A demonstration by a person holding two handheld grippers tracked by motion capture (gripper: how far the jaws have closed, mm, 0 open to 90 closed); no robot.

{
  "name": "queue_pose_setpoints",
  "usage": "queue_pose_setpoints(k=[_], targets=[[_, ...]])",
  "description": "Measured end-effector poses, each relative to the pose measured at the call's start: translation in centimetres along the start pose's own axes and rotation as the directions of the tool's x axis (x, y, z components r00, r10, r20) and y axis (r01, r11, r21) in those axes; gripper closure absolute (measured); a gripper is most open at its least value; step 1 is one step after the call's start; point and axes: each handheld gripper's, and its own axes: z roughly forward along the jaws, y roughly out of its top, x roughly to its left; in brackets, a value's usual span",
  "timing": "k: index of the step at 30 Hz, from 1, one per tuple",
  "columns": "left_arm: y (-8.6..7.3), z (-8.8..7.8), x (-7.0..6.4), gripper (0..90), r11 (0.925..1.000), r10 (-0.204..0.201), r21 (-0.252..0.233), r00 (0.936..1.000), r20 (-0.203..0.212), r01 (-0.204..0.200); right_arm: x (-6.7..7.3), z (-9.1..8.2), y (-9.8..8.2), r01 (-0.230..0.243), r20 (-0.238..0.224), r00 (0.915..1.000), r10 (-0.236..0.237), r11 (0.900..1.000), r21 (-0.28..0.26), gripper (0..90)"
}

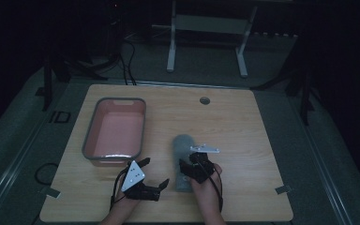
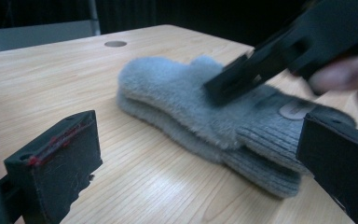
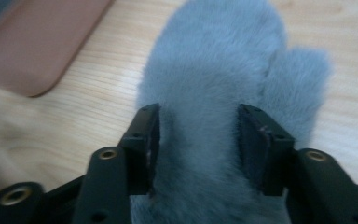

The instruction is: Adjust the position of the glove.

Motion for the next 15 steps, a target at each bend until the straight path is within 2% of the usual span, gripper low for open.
queue_pose_setpoints(k=[2,5,6,7,8,9,10,11,12,13,14,15], targets=[[0.1,0.0,0.0,0.1,1.0,-0.006,0.003,1.0,-0.005,0.006,-0.7,-0.8,0.5,0.025,-0.032,0.9992,-0.025,1.0,-0.015,42.1],[0.3,0.0,0.0,0.2,0.9998,0.0,0.019,0.9999,-0.014,0.001,-2.2,-1.7,1.3,0.051,-0.091,0.9943,-0.055,0.998,-0.044,38.7],[0.4,0.0,0.0,0.2,0.9996,-0.008,0.027,0.9999,-0.014,0.009,-2.8,-1.9,1.5,0.069,-0.089,0.9932,-0.075,0.996,-0.062,35.7],[0.6,0.0,-0.1,0.2,0.9995,-0.009,0.03,0.9999,-0.013,0.009,-3.3,-1.9,1.7,0.083,-0.1,0.9909,-0.09,0.994,-0.074,28.2],[0.8,0.1,-0.2,0.2,0.9994,-0.01,0.033,0.9998,-0.015,0.011,-3.8,-1.9,1.8,0.075,-0.131,0.9876,-0.086,0.994,-0.081,16.9],[1.0,0.1,-0.3,0.2,0.9992,-0.015,0.036,0.9998,-0.014,0.015,-4.4,-1.8,1.9,0.071,-0.174,0.9812,-0.083,0.995,-0.076,12.1],[1.2,0.3,-0.3,0.1,0.9991,-0.021,0.038,0.9997,-0.012,0.021,-4.9,-1.8,2.1,0.065,-0.208,0.9748,-0.081,0.995,-0.081,15.6],[1.4,0.4,-0.3,0.2,0.9988,-0.018,0.046,0.9997,-0.015,0.019,-5.3,-1.8,2.1,0.066,-0.221,0.9716,-0.084,0.994,-0.091,14.1],[1.5,0.5,-0.3,0.1,0.9987,-0.021,0.045,0.9996,-0.019,0.022,-5.7,-1.8,2.2,0.092,-0.241,0.9642,-0.11,0.992,-0.081,12.7],[1.5,0.5,-0.3,0.1,0.9987,-0.021,0.045,0.9996,-0.019,0.022,-5.7,-1.8,2.2,0.092,-0.241,0.9642,-0.11,0.992,-0.081,12.7],[2.0,0.9,-0.3,0.1,0.9979,-0.014,0.063,0.9992,-0.039,0.016,-6.0,-1.8,2.2,0.109,-0.248,0.9606,-0.125,0.991,-0.077,13.5],[2.0,1.0,-0.3,0.2,0.9978,-0.019,0.063,0.9991,-0.039,0.022,-6.9,-1.8,2.1,0.144,-0.273,0.9477,-0.165,0.985,-0.096,13.5]])
